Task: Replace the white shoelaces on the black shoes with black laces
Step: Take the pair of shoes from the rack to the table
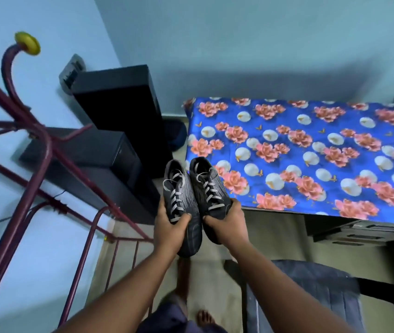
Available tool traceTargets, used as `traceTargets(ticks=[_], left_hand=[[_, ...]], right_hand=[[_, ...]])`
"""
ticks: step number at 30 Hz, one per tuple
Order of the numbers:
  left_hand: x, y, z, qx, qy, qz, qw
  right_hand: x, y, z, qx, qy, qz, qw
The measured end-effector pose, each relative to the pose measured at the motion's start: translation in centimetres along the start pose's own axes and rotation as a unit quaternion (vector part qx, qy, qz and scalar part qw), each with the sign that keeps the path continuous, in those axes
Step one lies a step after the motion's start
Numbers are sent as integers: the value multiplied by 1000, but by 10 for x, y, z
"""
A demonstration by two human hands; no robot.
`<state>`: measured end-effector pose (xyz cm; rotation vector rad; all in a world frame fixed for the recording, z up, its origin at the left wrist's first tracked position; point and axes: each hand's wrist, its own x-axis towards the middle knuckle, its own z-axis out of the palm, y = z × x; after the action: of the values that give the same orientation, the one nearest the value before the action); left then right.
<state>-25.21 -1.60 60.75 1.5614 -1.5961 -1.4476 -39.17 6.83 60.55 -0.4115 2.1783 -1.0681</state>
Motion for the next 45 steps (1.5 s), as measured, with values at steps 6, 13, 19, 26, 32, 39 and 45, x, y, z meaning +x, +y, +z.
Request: traceTargets(ticks=[6, 13, 19, 26, 32, 39, 45], left_hand=[[72, 47, 42, 18, -84, 34, 996], [133, 96, 93, 74, -171, 58, 981], [177, 124, 152, 90, -225, 64, 968], [209, 160, 235, 97, -229, 72, 966], [245, 158, 367, 109, -208, 70, 970], [254, 154, 492, 188, -155, 55, 968], [252, 128, 506, 352, -109, 163, 915]], right_hand=[[50, -46, -31, -33, 81, 3, 996], [99, -78, -73, -52, 146, 45, 987], [148, -92, -118, -79, 159, 44, 983], [226, -85, -175, -55, 153, 67, 984], [336, -37, -246, -88, 146, 75, 983], [448, 36, -308, -140, 91, 21, 986], [469, 86, -318, -277, 77, -57, 956]])
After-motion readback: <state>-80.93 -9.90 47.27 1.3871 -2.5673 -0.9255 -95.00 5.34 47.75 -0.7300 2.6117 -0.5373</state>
